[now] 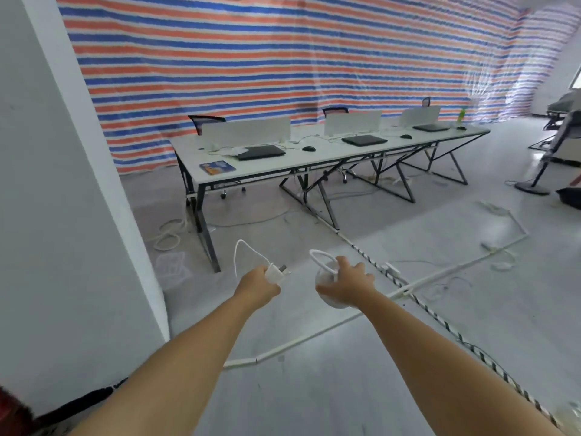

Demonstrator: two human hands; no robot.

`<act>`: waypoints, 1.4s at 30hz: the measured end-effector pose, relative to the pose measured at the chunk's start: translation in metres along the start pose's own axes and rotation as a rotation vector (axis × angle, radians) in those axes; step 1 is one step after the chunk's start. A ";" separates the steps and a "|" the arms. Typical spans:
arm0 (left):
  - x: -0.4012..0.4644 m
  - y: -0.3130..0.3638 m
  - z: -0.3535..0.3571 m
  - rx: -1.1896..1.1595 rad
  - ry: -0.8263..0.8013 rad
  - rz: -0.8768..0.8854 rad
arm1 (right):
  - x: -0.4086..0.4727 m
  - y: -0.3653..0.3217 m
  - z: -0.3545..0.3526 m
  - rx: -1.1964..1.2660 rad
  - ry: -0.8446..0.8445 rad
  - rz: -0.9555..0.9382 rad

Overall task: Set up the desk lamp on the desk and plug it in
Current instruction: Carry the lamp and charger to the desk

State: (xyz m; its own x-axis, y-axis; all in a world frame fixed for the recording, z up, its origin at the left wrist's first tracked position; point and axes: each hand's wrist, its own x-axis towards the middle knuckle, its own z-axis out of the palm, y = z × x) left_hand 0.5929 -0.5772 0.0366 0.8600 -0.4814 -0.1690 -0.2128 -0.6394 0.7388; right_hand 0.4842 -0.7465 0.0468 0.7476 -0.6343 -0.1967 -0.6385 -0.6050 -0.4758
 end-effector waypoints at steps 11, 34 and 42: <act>0.235 0.073 0.015 0.039 -0.142 0.162 | 0.195 -0.001 -0.047 0.019 0.088 0.173; 0.716 0.278 0.129 0.142 -0.187 0.251 | 0.699 0.049 -0.180 -0.024 0.103 0.184; 0.944 0.373 0.161 0.255 -0.236 0.346 | 0.911 0.057 -0.249 0.030 0.140 0.266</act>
State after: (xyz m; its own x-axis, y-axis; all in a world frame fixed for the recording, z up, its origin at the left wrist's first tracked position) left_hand 1.2506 -1.3667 0.0477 0.5970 -0.7951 -0.1068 -0.5995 -0.5307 0.5991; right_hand 1.0834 -1.4785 0.0536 0.5207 -0.8303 -0.1986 -0.8015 -0.3954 -0.4486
